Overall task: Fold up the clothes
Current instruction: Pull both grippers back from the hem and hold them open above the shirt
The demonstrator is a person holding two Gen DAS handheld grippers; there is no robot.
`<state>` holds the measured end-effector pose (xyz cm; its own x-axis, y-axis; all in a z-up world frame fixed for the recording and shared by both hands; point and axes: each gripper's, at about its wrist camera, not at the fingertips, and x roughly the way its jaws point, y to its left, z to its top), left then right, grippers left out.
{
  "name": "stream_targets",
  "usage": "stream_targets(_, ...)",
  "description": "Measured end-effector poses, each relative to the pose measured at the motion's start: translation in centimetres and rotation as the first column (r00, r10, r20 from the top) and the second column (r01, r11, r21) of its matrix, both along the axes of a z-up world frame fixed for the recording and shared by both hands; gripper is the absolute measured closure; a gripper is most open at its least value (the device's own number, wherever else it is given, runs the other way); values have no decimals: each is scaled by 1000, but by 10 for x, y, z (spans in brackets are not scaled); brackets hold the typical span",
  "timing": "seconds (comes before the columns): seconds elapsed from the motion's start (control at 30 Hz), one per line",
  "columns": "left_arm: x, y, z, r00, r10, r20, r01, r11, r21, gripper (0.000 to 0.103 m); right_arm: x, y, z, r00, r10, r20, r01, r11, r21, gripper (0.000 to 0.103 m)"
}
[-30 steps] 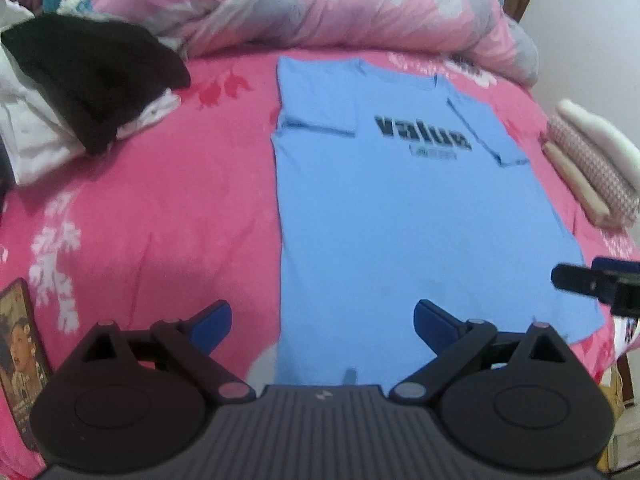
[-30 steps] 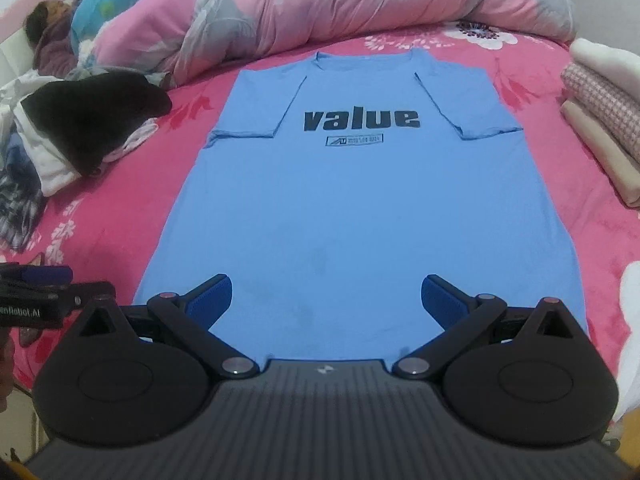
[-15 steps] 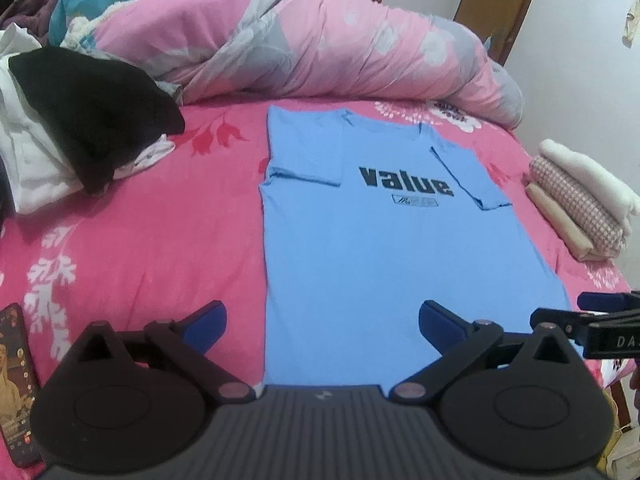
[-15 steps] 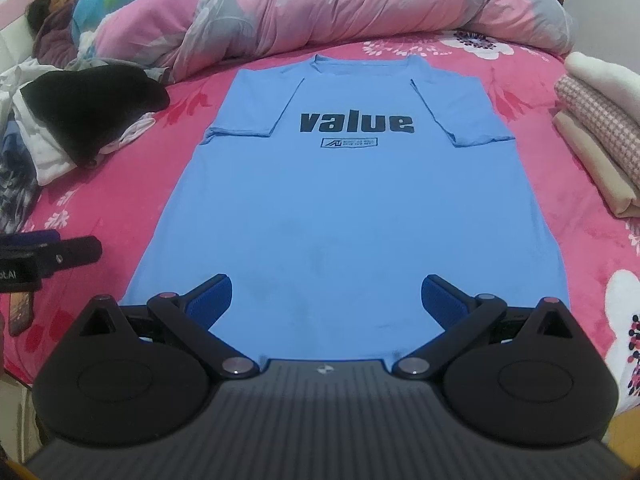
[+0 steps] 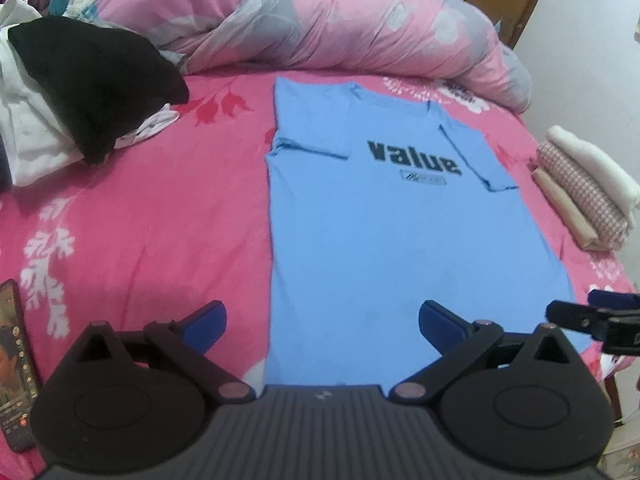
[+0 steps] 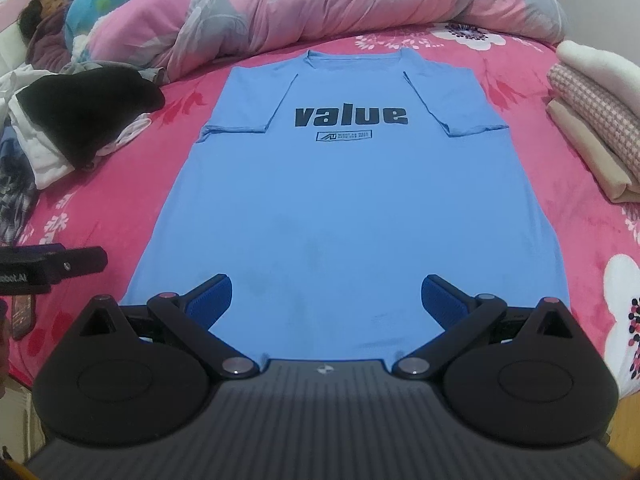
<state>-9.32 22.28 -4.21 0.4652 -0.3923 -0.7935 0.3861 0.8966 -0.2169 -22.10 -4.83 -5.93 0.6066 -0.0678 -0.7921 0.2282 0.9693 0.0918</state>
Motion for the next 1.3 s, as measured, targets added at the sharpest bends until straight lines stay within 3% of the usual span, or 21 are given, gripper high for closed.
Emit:
stream_targets(0.4,1,3,-9,1000,0,14,-2,993,121,1,0,0,0,1000,-12,-7,12,1000,4,2)
stream_targets(1.3,7,-8,-22,999,-38,-33,43,983,176,1,3,-4,-8,999,-34,-19,35,999,23,2)
